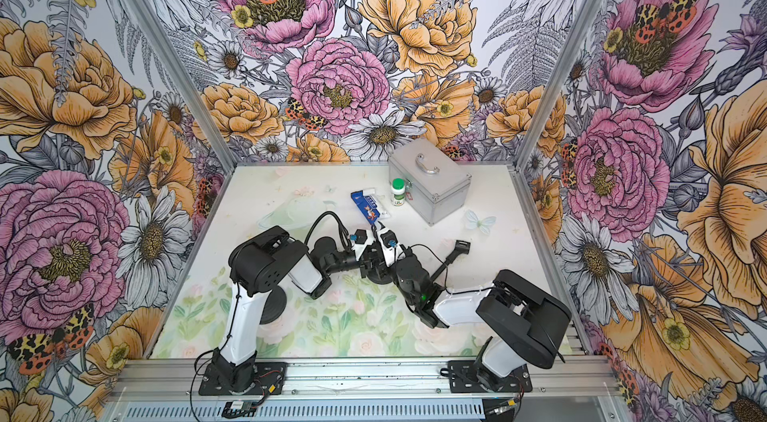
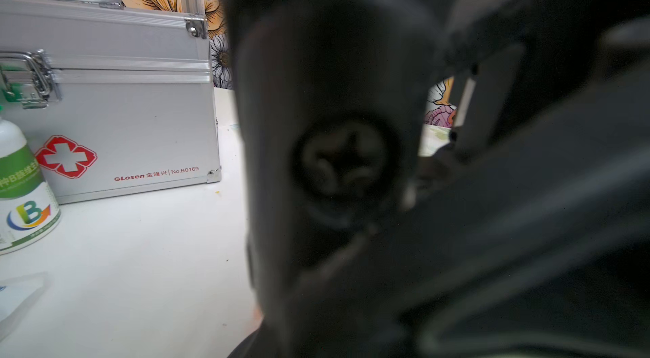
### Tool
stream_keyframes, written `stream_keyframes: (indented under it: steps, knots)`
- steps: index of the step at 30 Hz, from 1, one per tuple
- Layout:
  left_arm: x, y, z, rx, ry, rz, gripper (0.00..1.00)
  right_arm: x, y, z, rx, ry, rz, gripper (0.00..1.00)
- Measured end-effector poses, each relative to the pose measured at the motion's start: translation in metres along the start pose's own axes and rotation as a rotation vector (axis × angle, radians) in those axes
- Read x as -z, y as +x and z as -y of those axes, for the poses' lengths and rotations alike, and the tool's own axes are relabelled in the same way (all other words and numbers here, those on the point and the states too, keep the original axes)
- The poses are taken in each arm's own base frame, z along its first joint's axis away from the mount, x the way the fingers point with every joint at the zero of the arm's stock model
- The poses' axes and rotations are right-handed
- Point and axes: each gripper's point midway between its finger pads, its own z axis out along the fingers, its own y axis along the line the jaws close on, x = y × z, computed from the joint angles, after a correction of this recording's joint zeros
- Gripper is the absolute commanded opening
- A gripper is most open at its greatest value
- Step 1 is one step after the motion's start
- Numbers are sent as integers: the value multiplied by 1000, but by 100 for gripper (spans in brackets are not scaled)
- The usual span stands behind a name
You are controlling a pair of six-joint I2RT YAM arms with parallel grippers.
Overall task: Assemble a microphone stand
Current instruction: Screw the microphone stand pole into the microphone stand base.
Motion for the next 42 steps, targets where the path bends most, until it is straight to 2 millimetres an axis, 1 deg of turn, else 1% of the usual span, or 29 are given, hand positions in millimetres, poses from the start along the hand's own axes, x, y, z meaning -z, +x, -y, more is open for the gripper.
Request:
stream_keyframes:
  steps: [1,3,4,6,8,11,15,18,23,25,26,30,32,34,35,39,42]
  knots:
    - [1,0,-2,4,-5,1,19,-2,-1,-1,0,26,7,8]
    - [1,0,-3,7,-9,1,19,-3,-2,-1,12,35,19,28]
    - [1,-1,-3,6,-9,2,20,-4,-2,-2,26,27,22,34]
    - [1,0,-3,7,-9,1,19,-3,2,-3,96,-27,12,36]
    - [1,0,-3,8,-9,0,19,1,8,-3,166,-112,-10,44]
    - [0,0,-2,7,-8,1,19,8,12,3,221,-240,-25,47]
    - [0,-1,-2,8,-8,1,19,15,12,19,230,-388,-35,48]
    - [-1,-1,-2,13,-7,3,19,16,9,24,208,-519,-55,48]
    - [-1,-1,-2,14,-7,3,19,7,-16,20,166,-725,-43,48]
    - [-1,-1,-3,16,-7,3,19,4,-20,15,149,-799,-47,48]
    - [-1,-1,-3,17,-7,3,19,3,-19,11,138,-843,-56,45]
    - [-1,-1,-2,16,-3,2,19,0,-8,-1,116,-978,-121,27]
    - [-1,-1,-2,20,-4,2,19,-2,-6,0,112,-1009,-138,17]
    - [-1,-1,-2,17,-3,1,19,0,-5,0,117,-1019,-144,3]
    - [-1,0,-2,17,-3,0,19,0,-5,1,119,-1021,-145,0]
    - [-1,0,-1,14,0,-1,19,0,-3,1,120,-975,-147,0]
    - [-1,0,-1,8,0,-1,19,-1,-1,3,96,-842,-122,0]
